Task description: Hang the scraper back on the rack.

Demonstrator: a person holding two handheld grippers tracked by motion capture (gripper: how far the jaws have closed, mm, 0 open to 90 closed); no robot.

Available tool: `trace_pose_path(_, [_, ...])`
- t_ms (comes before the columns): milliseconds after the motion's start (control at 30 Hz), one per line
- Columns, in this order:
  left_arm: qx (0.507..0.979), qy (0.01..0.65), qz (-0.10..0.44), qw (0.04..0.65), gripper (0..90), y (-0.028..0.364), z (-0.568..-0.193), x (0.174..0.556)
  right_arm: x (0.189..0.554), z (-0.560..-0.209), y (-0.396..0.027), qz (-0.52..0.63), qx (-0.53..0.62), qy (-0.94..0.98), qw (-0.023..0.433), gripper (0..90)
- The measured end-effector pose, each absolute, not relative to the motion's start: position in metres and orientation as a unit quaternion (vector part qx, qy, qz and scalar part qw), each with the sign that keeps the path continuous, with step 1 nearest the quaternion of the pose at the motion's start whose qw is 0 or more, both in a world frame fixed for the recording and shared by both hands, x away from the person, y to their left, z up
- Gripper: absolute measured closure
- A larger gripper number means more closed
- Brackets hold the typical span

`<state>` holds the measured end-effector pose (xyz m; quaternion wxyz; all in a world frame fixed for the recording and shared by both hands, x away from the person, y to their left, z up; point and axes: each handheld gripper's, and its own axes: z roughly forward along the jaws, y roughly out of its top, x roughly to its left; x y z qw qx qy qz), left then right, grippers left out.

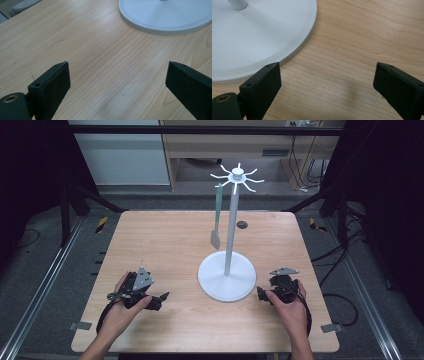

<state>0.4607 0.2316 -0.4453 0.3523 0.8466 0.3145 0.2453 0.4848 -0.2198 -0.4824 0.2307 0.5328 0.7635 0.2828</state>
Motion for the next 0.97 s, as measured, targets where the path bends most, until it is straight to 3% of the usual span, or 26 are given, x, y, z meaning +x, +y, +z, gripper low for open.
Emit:
trace_pose_path(700, [0.833, 0.372, 0.257, 0.319, 5.4, 0.278, -0.471, 0.463, 0.484, -0.482, -0.219, 0.286, 0.531, 0.764, 0.228, 7.7])
trace_pose_path(967, [0.837, 0.374, 0.261, 0.302, 5.4, 0.278, -0.476, 0.465, 0.485, -0.481, -0.218, 0.287, 0.529, 0.765, 0.227, 7.6])
